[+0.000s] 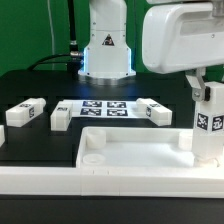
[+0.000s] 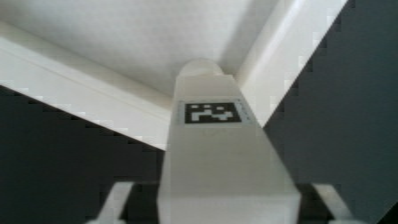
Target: Assemble desk
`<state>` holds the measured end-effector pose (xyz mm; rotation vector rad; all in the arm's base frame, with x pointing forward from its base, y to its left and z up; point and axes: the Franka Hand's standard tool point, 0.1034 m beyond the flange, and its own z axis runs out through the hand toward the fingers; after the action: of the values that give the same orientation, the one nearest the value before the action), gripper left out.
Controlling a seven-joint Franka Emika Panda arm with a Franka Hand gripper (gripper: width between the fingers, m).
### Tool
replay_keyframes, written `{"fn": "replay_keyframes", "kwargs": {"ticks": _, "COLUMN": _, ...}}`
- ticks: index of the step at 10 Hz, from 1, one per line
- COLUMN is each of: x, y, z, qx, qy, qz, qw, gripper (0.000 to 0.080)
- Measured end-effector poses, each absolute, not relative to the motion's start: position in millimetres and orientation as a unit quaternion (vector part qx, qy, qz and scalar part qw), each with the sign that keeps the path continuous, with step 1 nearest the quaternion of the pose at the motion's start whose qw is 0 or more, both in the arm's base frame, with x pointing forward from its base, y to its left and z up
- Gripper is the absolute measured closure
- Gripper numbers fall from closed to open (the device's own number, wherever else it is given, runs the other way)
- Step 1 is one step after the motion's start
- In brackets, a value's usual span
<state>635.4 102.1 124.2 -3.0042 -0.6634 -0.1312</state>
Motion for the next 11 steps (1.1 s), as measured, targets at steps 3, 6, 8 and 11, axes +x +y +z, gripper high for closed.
{"fn": "replay_keyframes", "kwargs": {"ticks": 3, "x": 634.8, "y": 100.6, "z": 124.0, "qx": -0.993, "qy": -0.102, "qz": -0.036, "qw": 0.042, "gripper": 0.0511}}
{"fn": "replay_keyframes", "kwargs": {"ticks": 6, "x": 635.2, "y": 99.4, "z": 123.2, "qx": -0.997, "qy": 0.049, "qz": -0.033, "qw": 0.047, "gripper": 0.0509}}
{"fn": "replay_keyframes", "kwargs": {"ticks": 8, "x": 635.5, "y": 98.6, "z": 122.9, "qx": -0.988, "qy": 0.146, "qz": -0.029, "qw": 0.051, "gripper": 0.0509}}
{"fn": "replay_keyframes", "kwargs": {"ticks": 11, "x": 635.4, "y": 96.3, "z": 122.6, "qx": -0.957, "qy": 0.283, "qz": -0.019, "qw": 0.061, "gripper": 0.0509}}
